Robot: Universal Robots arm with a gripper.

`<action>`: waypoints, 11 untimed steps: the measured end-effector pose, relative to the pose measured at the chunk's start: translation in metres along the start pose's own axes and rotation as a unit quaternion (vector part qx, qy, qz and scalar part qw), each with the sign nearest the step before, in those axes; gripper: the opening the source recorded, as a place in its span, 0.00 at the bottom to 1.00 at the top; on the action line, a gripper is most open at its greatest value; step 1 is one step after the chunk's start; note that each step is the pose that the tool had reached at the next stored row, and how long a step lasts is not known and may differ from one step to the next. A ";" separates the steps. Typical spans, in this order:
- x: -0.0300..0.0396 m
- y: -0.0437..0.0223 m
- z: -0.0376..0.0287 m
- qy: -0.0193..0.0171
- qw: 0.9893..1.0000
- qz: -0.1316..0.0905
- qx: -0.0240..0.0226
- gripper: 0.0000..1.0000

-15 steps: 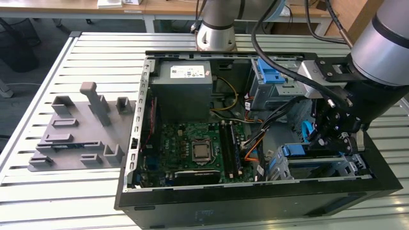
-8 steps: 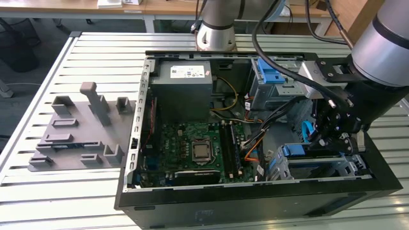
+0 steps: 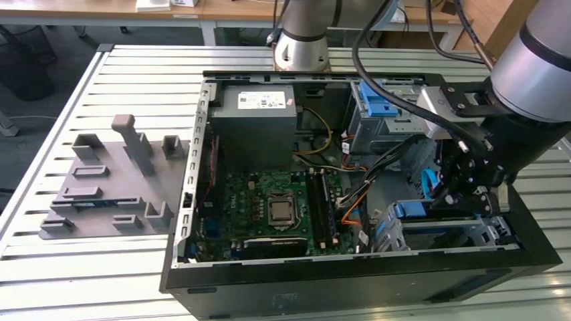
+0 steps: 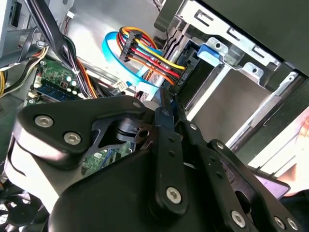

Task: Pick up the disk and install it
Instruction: 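Insert the second disk wire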

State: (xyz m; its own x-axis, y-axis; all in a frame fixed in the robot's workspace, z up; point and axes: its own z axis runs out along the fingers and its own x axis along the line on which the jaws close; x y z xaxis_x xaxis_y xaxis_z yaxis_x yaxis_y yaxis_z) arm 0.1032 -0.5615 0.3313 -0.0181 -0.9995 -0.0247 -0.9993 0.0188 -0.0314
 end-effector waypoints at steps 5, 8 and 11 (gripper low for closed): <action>0.0002 0.0000 0.0022 0.000 1.000 0.000 0.000 0.16; 0.0003 0.0000 0.0031 0.000 1.000 0.000 0.000 0.16; 0.0002 0.0000 0.0036 0.000 1.000 0.000 0.000 0.16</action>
State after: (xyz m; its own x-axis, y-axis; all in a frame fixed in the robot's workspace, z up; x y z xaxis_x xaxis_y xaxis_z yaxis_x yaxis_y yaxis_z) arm 0.1034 -0.5617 0.3276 -0.0180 -0.9995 -0.0246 -0.9993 0.0188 -0.0312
